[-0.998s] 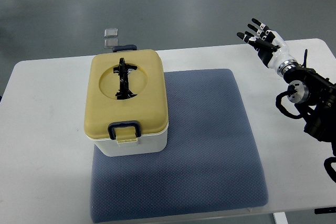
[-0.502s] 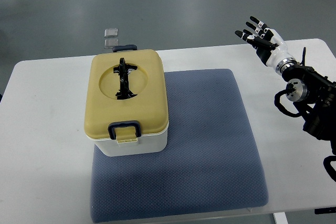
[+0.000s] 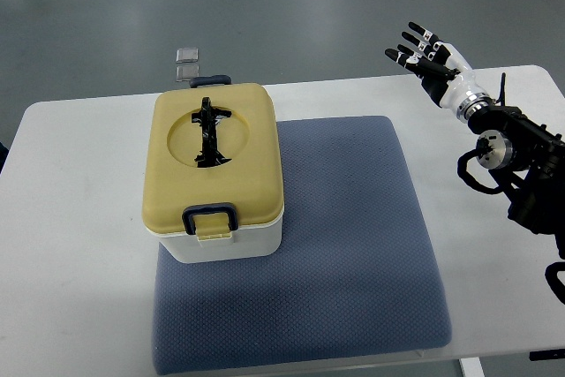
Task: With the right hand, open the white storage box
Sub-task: 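Swing the right hand over the box toward the black lid handle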
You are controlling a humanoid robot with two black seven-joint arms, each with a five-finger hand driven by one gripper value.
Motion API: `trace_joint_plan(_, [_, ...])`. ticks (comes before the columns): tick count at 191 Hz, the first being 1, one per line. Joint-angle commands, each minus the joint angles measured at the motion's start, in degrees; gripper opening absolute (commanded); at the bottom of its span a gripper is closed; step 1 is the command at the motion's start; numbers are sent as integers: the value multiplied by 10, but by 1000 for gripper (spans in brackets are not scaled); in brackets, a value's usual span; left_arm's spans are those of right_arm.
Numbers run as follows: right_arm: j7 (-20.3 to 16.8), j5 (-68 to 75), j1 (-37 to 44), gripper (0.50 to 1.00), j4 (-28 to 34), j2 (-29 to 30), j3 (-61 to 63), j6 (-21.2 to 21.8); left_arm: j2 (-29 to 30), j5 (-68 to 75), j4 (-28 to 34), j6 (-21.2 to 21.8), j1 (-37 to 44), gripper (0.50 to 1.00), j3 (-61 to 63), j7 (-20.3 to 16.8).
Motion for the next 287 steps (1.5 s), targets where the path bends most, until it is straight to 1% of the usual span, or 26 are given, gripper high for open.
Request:
trace_joint_plan(1, [0,-2,0,926,2,0,-1,0,0,0,0,0,0,1000,0,0])
trace_joint_plan(20, [1,-2,2,926,3,0,-10,1,0,0,0,1,0,1000,0,0])
trace_joint_plan(42, [3,-1,15,924,4,-5,-57,9,0,0,0,0,0,1000,0,0])
trace_joint_plan(53, [11,2,25,921,4,-13,-82,17,0,0,0,1,0,1000,0,0])
trace_joint_plan(73, [56,3,52,919,4,-35,-166,20,0,0,0,1,0,1000,0,0])
trace_joint_plan(90, [85,5,87,919,10,-51,-241,20,0,0,0,1,0,1000,0,0])
trace_joint_plan(116, [144,5,153,919,45,-87,-371,25,0,0,0,0,0,1000,0,0])
trace_joint_plan(133, [176,5,203,919,74,-106,-448,31,0,0,0,0,0,1000,0,0])
trace_joint_plan(153, [176,-1,268,919,105,-114,-543,32,0,0,0,0,0,1000,0,0])
trace_joint_plan(178, [176,-4,386,919,130,-114,-692,32,0,0,0,0,0,1000,0,0])
trace_joint_plan(196, [176,-6,457,919,149,-105,-758,32,0,0,0,1,0,1000,0,0])
trace_joint_plan(204, [176,-14,474,919,156,-100,-771,31,0,0,0,1,0,1000,0,0])
trace_joint_plan(214, [176,-35,510,919,163,-81,-791,31,0,0,0,0,0,1000,0,0])
trace_joint_plan(227, [176,-63,536,919,166,-62,-800,27,0,0,0,1,0,1000,0,0])
trace_joint_plan(248, [176,-114,562,919,175,-40,-800,24,0,0,0,1,0,1000,0,0])
trace_joint_plan(287, [176,-165,605,917,207,1,-800,24,0,0,0,1,0,1000,0,0])
